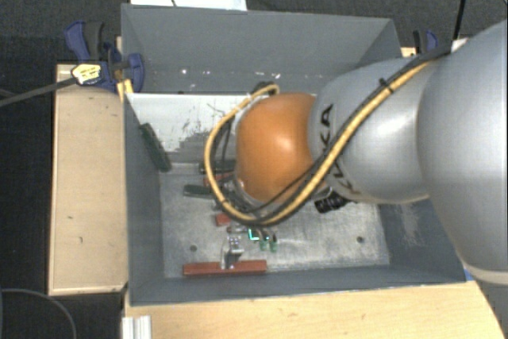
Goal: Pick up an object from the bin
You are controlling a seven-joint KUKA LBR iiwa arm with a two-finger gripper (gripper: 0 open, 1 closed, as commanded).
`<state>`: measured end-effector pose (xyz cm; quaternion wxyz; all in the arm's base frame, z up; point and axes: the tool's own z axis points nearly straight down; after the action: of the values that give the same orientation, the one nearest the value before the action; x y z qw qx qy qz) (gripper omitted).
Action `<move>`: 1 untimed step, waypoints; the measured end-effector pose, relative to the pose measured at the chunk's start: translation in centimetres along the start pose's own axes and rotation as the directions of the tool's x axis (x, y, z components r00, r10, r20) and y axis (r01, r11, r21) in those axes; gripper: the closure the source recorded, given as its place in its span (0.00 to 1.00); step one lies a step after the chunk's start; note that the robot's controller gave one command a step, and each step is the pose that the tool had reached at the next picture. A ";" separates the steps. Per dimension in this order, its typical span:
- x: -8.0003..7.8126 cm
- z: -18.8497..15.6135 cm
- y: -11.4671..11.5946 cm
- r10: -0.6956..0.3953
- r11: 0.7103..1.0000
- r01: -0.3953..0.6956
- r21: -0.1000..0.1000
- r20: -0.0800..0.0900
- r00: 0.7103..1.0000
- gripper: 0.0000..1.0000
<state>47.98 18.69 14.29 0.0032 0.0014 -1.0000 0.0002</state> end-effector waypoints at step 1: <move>-0.2 -0.4 -0.1 0.004 1.000 -0.004 -0.002 0.007 1.000 0.00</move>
Offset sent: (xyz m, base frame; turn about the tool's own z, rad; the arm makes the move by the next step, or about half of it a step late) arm 0.0760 -0.0582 -0.0685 -0.1939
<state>48.21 18.62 14.66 -0.0004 -0.0009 -1.0000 -0.0006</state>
